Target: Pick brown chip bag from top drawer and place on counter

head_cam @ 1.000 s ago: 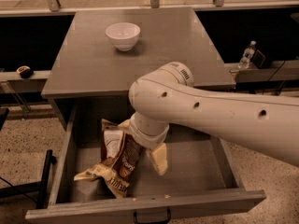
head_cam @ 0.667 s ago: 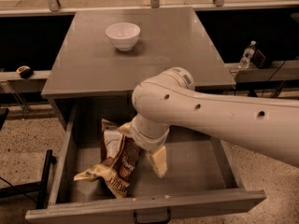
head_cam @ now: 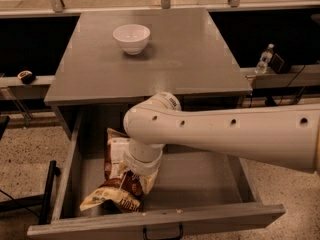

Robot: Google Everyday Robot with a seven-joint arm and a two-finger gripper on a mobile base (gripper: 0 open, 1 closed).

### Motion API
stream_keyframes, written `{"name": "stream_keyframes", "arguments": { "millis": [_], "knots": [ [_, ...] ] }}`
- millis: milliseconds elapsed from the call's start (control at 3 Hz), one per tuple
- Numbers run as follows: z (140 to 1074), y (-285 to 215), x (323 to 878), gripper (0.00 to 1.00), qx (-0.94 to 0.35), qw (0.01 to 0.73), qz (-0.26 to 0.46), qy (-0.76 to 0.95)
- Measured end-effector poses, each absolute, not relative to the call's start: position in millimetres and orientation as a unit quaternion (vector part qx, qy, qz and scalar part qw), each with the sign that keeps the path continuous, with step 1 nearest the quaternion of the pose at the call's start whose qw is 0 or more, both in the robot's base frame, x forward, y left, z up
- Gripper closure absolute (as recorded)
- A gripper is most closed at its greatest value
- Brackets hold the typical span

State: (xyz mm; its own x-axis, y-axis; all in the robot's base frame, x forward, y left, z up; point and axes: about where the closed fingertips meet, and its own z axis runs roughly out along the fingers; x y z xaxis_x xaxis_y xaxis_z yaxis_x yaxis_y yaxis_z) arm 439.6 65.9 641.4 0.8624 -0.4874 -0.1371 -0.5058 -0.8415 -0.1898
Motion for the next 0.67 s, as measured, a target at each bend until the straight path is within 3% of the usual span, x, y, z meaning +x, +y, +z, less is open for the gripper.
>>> {"name": "stream_keyframes", "arguments": {
  "millis": [667],
  "knots": [
    [632.8, 82.8, 431.9, 0.89, -0.968, 0.115, 0.062, 0.215]
  ]
}}
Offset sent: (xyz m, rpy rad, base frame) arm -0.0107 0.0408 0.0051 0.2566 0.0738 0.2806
